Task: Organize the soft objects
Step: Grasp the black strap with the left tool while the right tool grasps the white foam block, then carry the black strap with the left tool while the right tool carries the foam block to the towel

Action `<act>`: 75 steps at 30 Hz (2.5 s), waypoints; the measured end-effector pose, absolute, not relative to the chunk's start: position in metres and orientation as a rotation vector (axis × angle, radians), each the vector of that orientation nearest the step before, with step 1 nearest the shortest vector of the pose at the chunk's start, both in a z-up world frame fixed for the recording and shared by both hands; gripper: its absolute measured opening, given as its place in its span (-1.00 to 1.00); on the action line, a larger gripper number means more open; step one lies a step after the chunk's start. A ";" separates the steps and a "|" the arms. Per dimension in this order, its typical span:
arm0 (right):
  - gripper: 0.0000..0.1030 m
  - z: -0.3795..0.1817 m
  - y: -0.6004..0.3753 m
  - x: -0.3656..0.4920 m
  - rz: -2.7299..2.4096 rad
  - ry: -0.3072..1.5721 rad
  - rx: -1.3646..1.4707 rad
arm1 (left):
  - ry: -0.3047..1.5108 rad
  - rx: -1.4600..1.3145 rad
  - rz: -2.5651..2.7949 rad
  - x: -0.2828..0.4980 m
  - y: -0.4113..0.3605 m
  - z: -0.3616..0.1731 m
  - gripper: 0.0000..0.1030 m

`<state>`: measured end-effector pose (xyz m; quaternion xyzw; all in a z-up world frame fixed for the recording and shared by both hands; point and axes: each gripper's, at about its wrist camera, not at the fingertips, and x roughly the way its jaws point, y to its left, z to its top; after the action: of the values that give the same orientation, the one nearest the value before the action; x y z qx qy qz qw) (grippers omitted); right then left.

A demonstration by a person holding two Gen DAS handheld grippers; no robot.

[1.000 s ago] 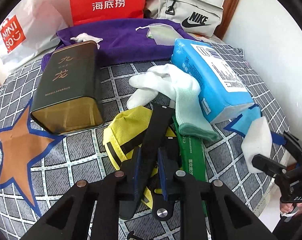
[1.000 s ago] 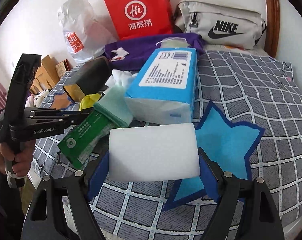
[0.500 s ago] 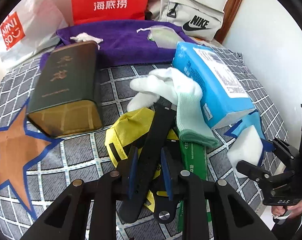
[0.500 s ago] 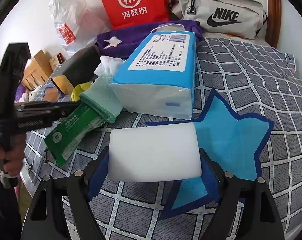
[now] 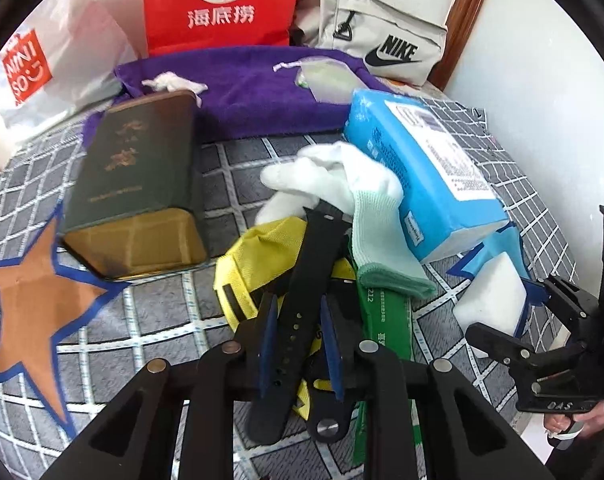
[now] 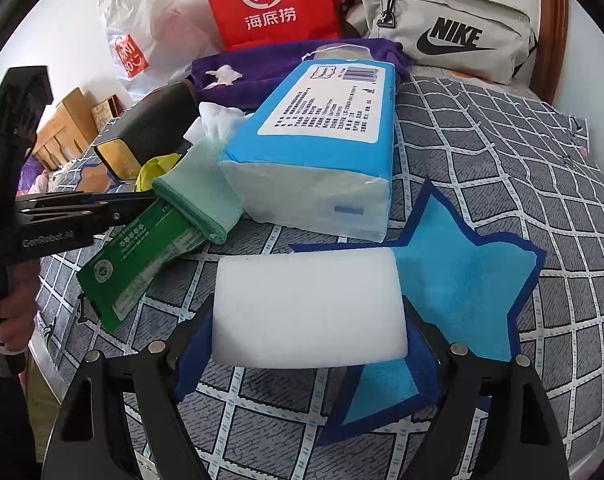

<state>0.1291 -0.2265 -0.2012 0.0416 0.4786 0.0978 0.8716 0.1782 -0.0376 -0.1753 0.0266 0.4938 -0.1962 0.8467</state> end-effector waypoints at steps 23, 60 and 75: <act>0.58 -0.200 -0.225 0.133 0.234 1.012 0.080 | 1.058 0.097 -0.471 0.187 -0.048 -0.177 -0.17; 0.58 -0.119 -0.224 0.140 0.255 0.845 0.033 | 0.968 0.020 -0.377 0.184 -0.005 -0.112 -0.62; 0.58 -0.066 -0.232 0.214 0.220 0.759 0.060 | 0.921 -0.056 -0.316 0.247 0.007 -0.071 -0.62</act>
<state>0.2145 -0.2317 -0.0661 0.0291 0.3694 0.1072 0.9226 0.2472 0.0067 -0.0705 -0.0268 0.4426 -0.1516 0.8834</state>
